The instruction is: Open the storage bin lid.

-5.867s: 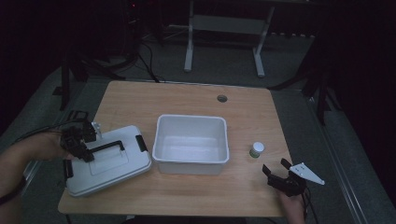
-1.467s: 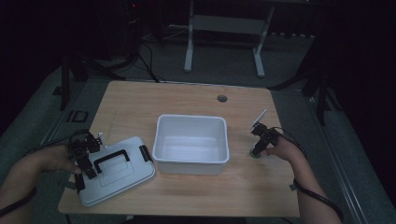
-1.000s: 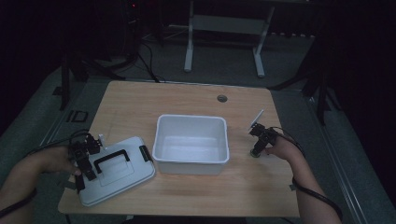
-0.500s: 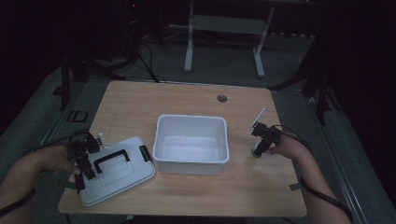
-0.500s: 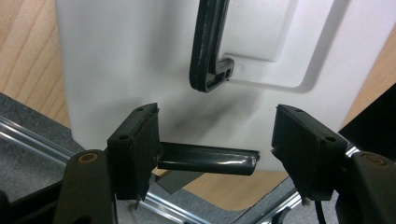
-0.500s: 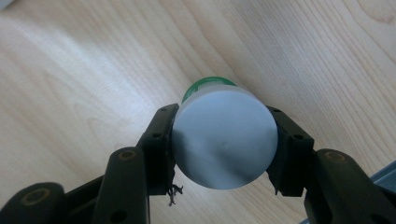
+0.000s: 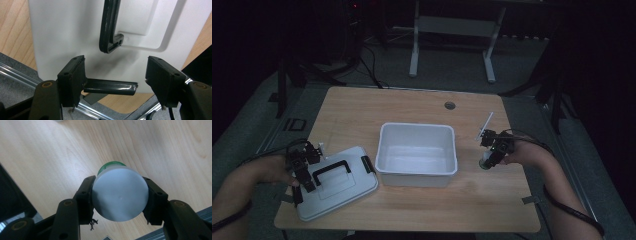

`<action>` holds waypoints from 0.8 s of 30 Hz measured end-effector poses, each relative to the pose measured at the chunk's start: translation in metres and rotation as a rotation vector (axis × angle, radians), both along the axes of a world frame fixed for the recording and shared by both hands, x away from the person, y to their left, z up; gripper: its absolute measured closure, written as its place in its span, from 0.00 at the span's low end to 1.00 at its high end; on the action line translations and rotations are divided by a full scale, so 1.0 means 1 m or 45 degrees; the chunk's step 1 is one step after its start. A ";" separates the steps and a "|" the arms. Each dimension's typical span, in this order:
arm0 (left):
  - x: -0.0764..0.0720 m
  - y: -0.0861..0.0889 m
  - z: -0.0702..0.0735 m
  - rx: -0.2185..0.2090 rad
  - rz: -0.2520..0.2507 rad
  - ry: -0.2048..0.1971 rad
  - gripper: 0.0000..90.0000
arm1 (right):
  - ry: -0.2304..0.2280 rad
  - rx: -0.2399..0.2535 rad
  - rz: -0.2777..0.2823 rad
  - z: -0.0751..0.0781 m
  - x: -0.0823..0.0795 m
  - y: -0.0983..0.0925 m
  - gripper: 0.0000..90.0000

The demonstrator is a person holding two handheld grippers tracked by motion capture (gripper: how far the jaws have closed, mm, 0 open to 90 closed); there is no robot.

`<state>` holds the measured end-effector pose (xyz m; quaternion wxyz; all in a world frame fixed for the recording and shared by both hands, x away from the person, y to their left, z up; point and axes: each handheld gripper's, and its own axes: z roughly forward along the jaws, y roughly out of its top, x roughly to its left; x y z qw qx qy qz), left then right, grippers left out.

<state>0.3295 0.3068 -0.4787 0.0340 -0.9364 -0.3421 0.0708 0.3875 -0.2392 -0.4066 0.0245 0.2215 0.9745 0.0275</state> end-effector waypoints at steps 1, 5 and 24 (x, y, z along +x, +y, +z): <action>0.000 -0.001 0.001 0.001 -0.003 -0.001 0.35 | -0.009 0.006 0.008 0.004 -0.002 0.001 0.56; 0.000 -0.002 0.005 0.013 -0.008 -0.004 0.35 | -0.007 0.014 0.074 0.014 -0.008 0.008 0.56; 0.001 -0.009 0.010 0.003 -0.035 -0.016 0.35 | -0.065 -0.014 0.289 0.073 -0.016 0.067 0.56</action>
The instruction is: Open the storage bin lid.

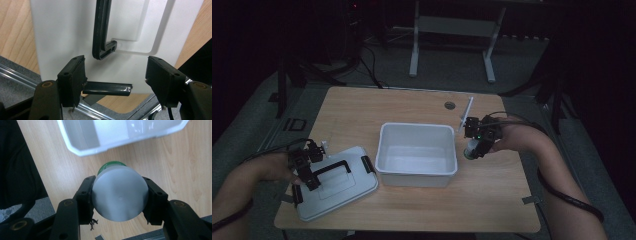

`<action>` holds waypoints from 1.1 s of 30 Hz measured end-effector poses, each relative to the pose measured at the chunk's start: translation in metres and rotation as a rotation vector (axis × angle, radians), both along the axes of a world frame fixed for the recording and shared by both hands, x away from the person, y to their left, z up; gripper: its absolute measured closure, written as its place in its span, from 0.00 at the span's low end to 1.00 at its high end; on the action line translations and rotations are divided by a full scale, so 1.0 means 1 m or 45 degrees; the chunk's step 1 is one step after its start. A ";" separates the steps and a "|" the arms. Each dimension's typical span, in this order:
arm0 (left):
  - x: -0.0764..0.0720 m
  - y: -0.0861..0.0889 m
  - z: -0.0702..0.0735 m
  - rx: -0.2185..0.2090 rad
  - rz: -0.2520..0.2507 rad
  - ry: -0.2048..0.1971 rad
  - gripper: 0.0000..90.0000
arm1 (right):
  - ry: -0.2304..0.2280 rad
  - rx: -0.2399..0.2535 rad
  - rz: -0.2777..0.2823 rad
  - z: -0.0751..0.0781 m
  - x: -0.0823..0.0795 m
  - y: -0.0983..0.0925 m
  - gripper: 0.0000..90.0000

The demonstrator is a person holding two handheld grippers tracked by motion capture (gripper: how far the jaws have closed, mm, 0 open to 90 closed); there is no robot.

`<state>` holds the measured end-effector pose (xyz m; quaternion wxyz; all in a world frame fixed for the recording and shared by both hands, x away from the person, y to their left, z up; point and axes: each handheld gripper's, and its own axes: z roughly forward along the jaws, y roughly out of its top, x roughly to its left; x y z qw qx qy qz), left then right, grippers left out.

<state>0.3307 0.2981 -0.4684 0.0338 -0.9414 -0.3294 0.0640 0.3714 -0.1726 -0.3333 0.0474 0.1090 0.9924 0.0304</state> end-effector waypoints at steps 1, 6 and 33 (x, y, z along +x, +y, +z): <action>0.000 0.000 0.000 0.004 -0.002 0.000 0.35 | -0.004 -0.008 0.006 0.002 0.000 0.003 0.56; -0.002 0.002 -0.002 0.009 0.000 0.006 0.35 | -0.004 0.003 0.045 0.010 0.001 0.020 0.56; -0.001 0.004 0.001 -0.001 -0.012 -0.004 0.36 | 0.085 -0.038 0.147 -0.057 0.009 0.080 0.56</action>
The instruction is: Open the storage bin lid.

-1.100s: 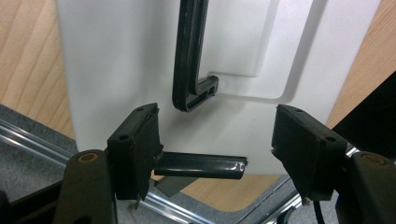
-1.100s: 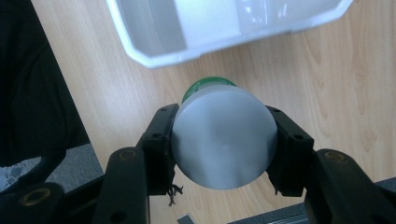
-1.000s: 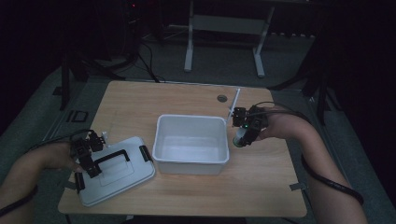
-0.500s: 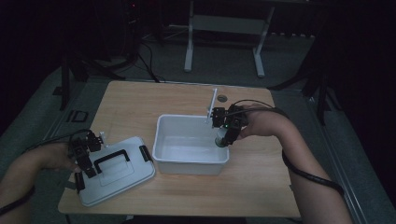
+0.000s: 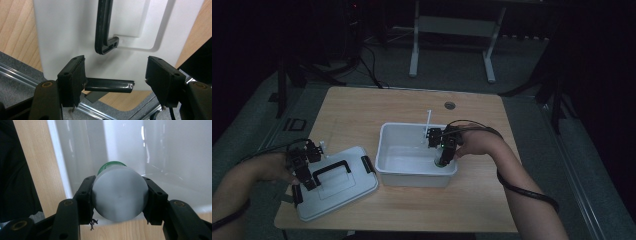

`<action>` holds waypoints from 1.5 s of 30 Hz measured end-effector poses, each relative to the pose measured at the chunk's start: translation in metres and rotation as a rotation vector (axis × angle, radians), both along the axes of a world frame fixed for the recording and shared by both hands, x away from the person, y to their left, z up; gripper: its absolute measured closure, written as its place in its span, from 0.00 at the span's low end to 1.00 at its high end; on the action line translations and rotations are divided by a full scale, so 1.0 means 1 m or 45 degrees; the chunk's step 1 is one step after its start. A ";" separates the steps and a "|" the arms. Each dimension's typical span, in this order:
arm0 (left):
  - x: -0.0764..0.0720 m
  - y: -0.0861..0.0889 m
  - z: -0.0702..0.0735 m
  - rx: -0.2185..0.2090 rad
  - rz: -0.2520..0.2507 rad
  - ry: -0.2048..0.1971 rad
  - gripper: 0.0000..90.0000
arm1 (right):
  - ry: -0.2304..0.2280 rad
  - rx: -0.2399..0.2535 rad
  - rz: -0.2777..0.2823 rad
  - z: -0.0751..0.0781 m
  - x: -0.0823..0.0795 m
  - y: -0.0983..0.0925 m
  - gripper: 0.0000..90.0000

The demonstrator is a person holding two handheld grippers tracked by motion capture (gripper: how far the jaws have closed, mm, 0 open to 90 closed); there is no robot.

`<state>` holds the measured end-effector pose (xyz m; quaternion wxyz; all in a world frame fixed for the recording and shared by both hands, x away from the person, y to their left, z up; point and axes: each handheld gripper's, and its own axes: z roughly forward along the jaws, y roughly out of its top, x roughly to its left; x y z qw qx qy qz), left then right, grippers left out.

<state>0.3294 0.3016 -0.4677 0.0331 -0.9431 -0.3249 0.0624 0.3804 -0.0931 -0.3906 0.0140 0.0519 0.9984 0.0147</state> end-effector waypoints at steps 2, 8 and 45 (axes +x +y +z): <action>0.000 0.000 0.000 0.009 0.000 0.002 0.36 | 0.003 -0.011 0.005 -0.007 0.001 0.003 0.56; -0.001 0.001 -0.001 0.001 0.003 -0.008 0.36 | 0.010 -0.024 0.005 -0.025 0.004 0.012 0.56; -0.003 0.002 -0.007 0.010 -0.014 0.008 0.37 | 0.085 -0.136 -0.072 -0.094 0.025 0.043 0.56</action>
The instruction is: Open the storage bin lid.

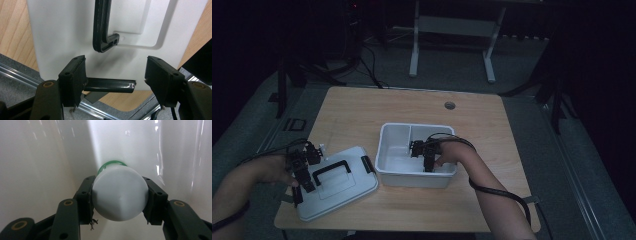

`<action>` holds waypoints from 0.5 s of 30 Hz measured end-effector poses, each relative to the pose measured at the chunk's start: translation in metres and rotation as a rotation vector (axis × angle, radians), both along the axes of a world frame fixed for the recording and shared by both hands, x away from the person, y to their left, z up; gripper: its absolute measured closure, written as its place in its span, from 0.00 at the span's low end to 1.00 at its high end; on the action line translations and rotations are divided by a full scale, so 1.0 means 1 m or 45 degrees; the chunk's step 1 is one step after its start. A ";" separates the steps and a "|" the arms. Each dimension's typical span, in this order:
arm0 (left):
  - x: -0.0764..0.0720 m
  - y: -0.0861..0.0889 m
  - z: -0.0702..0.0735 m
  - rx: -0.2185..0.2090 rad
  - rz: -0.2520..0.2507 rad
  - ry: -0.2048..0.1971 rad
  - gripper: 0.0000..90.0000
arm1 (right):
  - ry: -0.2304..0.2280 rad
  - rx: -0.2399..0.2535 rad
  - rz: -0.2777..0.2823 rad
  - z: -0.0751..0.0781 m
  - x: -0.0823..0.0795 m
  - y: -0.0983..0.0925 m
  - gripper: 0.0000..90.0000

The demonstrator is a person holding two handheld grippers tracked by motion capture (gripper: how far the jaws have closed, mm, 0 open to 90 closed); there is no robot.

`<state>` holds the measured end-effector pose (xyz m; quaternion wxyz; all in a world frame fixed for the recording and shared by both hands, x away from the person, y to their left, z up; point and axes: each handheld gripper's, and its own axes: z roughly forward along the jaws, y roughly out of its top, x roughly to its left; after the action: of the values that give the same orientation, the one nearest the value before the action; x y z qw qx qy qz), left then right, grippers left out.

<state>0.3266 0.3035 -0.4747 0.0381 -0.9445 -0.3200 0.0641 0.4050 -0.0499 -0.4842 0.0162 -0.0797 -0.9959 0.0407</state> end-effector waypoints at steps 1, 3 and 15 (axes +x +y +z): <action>0.000 0.000 0.000 -0.003 0.003 0.000 0.37 | -0.003 0.000 -0.005 -0.001 0.000 0.001 0.56; 0.000 0.000 0.000 -0.003 -0.001 0.000 0.37 | -0.001 0.003 -0.008 -0.003 0.002 0.001 0.56; -0.001 0.000 0.001 0.002 0.000 0.004 0.37 | 0.001 -0.004 -0.011 -0.004 0.003 0.004 0.50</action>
<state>0.3255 0.3032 -0.4739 0.0394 -0.9443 -0.3201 0.0652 0.4081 -0.0457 -0.4884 0.0167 -0.0842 -0.9954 0.0424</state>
